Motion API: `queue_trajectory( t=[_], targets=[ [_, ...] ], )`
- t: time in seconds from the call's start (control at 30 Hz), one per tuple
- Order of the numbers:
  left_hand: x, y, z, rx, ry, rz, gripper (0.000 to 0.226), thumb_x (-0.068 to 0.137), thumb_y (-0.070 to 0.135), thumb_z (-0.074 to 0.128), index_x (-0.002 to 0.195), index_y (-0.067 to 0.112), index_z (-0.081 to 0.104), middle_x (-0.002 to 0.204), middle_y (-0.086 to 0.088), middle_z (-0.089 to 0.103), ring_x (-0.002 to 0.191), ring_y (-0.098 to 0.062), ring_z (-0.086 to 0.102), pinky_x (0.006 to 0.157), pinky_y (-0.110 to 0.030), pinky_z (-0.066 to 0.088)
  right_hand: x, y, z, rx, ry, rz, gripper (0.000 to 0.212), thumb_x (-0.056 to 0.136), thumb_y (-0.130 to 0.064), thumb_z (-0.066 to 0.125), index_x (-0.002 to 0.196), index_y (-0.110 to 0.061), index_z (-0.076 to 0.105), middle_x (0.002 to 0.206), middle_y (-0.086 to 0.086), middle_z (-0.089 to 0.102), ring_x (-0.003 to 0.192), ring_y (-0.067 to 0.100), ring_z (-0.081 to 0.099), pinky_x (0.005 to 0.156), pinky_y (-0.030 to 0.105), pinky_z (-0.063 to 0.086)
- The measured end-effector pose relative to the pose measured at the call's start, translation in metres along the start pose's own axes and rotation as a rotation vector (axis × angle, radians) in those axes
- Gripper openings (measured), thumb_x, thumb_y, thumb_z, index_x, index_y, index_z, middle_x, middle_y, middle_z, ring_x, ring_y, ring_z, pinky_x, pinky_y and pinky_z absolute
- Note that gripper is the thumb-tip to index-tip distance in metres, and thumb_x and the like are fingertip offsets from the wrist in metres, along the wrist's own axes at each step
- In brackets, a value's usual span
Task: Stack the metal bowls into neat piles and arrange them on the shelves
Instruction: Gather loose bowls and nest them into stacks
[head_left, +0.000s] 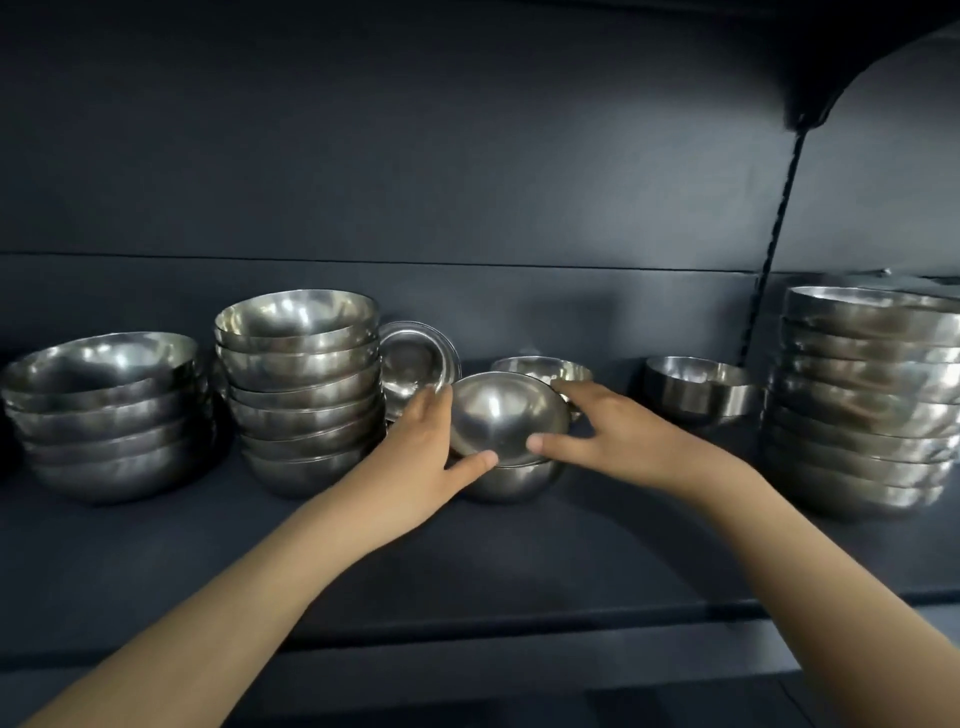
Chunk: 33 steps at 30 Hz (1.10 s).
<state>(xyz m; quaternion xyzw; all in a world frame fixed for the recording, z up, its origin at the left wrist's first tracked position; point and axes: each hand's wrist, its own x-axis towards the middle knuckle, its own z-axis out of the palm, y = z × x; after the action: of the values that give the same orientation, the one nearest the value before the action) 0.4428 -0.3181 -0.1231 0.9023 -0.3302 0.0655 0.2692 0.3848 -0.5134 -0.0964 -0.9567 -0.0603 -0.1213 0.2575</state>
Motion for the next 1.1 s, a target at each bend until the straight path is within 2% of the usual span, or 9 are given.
queue_trajectory(
  t=[0.13,0.3,0.4,0.47,0.57,0.73,0.93,1.03,1.1],
  targets=[
    [0.008,-0.011,0.008,-0.081,-0.071,-0.076,0.096,0.084,0.054,0.052,0.149,0.013,-0.005,0.157,0.001,0.008,0.141,-0.015,0.022,0.117,-0.03,0.019,0.01,0.011,0.001,0.067,-0.114,-0.075,0.063,0.078,-0.041,0.073,0.124,-0.055,0.032,0.115,-0.039,0.039,0.102,-0.032,0.037,0.082,-0.007,0.029],
    [0.008,-0.009,0.012,-0.222,-0.062,-0.112,0.104,0.081,0.047,0.06,0.148,0.016,-0.013,0.154,0.008,0.008,0.132,-0.003,0.025,0.111,-0.024,0.028,0.021,0.026,0.007,0.078,-0.138,-0.129,0.084,0.073,-0.044,0.077,0.142,-0.04,0.03,0.131,-0.024,0.036,0.126,-0.005,0.03,0.097,0.007,0.026],
    [0.007,-0.01,0.014,-0.284,-0.023,-0.119,0.113,0.074,0.056,0.066,0.149,0.02,-0.011,0.154,0.005,0.012,0.138,-0.004,0.016,0.116,-0.03,0.023,0.023,0.029,0.007,0.099,-0.152,-0.149,0.078,0.072,-0.042,0.078,0.136,-0.044,0.035,0.119,-0.036,0.035,0.122,-0.007,0.032,0.091,0.001,0.027],
    [0.007,-0.01,0.015,-0.317,0.025,-0.123,0.116,0.059,0.069,0.067,0.149,0.026,0.008,0.148,0.004,0.028,0.135,-0.009,0.032,0.113,-0.036,0.03,0.023,0.028,0.006,0.123,-0.141,-0.16,0.071,0.07,-0.039,0.08,0.126,-0.052,0.038,0.112,-0.041,0.034,0.112,-0.016,0.036,0.087,-0.002,0.028],
    [0.005,-0.007,0.015,-0.331,0.063,-0.129,0.102,0.051,0.07,0.071,0.137,0.034,0.03,0.136,0.008,0.043,0.125,-0.007,0.044,0.109,-0.037,0.037,0.021,0.029,0.005,0.159,-0.116,-0.185,0.064,0.067,-0.034,0.083,0.108,-0.059,0.041,0.107,-0.042,0.041,0.105,-0.023,0.04,0.086,-0.005,0.029],
    [-0.011,0.013,0.012,-0.347,0.094,-0.071,0.061,0.068,0.036,0.078,0.099,0.056,0.029,0.11,0.034,0.033,0.115,0.001,0.043,0.104,-0.021,0.036,0.004,0.03,-0.003,0.173,-0.149,-0.186,0.073,0.065,-0.038,0.084,0.125,-0.047,0.044,0.119,-0.027,0.044,0.119,-0.002,0.04,0.093,0.005,0.031],
    [-0.051,0.04,-0.007,-0.363,0.198,0.011,0.048,0.071,0.034,0.076,0.106,0.043,0.045,0.101,0.024,0.063,0.099,0.016,0.053,0.082,-0.001,0.041,-0.028,0.004,-0.022,0.26,-0.14,-0.2,0.068,0.06,-0.041,0.084,0.114,-0.052,0.043,0.115,-0.032,0.047,0.102,-0.027,0.044,0.081,-0.006,0.032],
    [-0.074,0.051,-0.026,-0.373,0.251,-0.005,0.043,0.07,0.034,0.076,0.1,0.045,0.047,0.103,0.023,0.062,0.097,0.015,0.055,0.078,-0.001,0.043,-0.041,-0.016,-0.025,0.242,-0.115,-0.195,0.09,0.062,-0.051,0.079,0.139,-0.034,0.035,0.122,-0.02,0.038,0.119,-0.005,0.036,0.096,0.012,0.025],
    [-0.088,0.053,-0.04,-0.391,0.278,-0.03,0.042,0.07,0.034,0.076,0.097,0.047,0.047,0.106,0.023,0.061,0.095,0.015,0.056,0.08,-0.002,0.045,-0.045,-0.035,-0.027,0.282,-0.109,-0.191,0.074,0.07,-0.043,0.075,0.133,-0.036,0.037,0.117,-0.017,0.036,0.113,0.003,0.037,0.093,0.018,0.027]
  ],
)
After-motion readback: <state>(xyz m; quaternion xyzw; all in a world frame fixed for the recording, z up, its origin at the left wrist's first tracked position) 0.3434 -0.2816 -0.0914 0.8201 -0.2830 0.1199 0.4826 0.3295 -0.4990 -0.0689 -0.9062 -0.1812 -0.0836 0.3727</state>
